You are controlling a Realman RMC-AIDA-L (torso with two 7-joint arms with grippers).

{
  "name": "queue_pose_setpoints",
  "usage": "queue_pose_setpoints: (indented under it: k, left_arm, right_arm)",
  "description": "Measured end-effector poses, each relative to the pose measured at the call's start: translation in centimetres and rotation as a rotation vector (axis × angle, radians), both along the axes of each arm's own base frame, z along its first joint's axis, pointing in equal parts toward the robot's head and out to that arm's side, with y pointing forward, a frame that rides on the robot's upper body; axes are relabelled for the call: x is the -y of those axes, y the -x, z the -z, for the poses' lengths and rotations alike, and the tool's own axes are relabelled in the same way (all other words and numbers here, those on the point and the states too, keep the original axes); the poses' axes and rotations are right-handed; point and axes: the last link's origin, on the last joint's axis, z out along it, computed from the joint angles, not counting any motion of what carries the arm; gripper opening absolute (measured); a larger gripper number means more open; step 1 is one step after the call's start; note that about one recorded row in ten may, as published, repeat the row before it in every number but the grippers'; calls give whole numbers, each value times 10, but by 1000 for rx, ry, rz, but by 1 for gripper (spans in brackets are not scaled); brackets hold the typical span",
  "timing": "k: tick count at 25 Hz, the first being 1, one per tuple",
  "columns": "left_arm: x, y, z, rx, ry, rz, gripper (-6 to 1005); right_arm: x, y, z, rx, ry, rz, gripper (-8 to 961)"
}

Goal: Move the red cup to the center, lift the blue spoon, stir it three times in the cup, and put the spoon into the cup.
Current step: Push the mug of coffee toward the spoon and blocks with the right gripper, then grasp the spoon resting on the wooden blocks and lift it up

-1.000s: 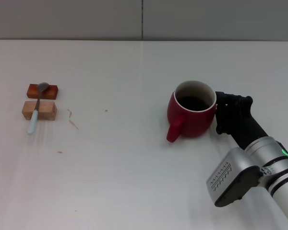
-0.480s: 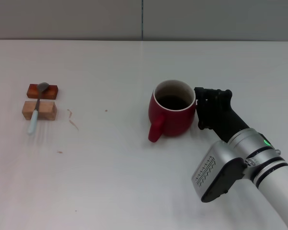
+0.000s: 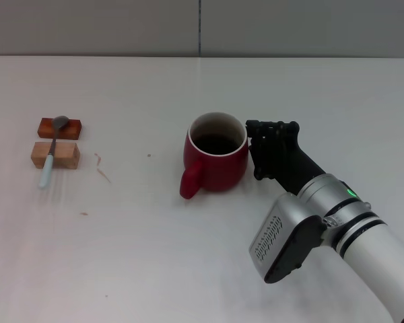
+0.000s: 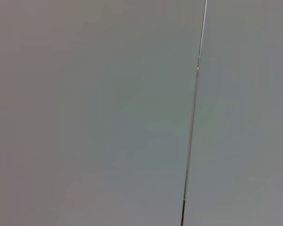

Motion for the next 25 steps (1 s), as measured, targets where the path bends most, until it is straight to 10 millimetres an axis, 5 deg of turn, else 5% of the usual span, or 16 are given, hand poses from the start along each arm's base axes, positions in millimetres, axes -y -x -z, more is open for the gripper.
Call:
queue_pose_setpoints:
  k: [15, 22, 25]
  left_arm:
    - [10, 3, 4, 37, 3, 6, 825]
    - [12, 3, 10, 62, 19, 2, 824]
    - [13, 0, 18, 76, 52, 23, 823]
  right_arm:
    - [-3, 4, -1, -36, -2, 10, 62]
    - [-9, -19, -46, -275, -215, 77, 63]
    - [-2, -39, -89, -549, -406, 113, 63]
